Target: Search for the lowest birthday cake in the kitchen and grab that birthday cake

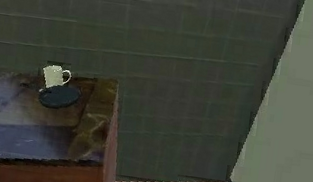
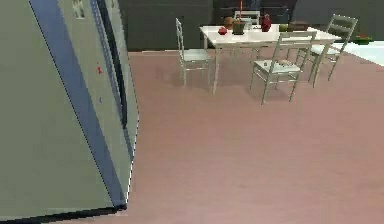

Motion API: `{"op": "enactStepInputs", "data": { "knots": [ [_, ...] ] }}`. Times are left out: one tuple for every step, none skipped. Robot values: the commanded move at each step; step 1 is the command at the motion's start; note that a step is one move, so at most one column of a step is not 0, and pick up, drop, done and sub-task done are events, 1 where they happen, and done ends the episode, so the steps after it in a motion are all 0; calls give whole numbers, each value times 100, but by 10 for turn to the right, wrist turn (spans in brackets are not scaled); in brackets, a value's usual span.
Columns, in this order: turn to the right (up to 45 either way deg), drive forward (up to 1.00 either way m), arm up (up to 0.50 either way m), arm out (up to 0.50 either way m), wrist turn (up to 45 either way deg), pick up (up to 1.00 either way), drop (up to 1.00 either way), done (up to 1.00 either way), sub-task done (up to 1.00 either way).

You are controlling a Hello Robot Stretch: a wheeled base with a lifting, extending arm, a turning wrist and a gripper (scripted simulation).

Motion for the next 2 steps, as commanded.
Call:
{"op": "enactStepInputs", "data": {
  "knots": [
    [-450, 0, 0, 0, 0, 0, 0, 0, 0],
    [450, 0, 0, 0, 0, 0, 0, 0, 0]
  ]
}}
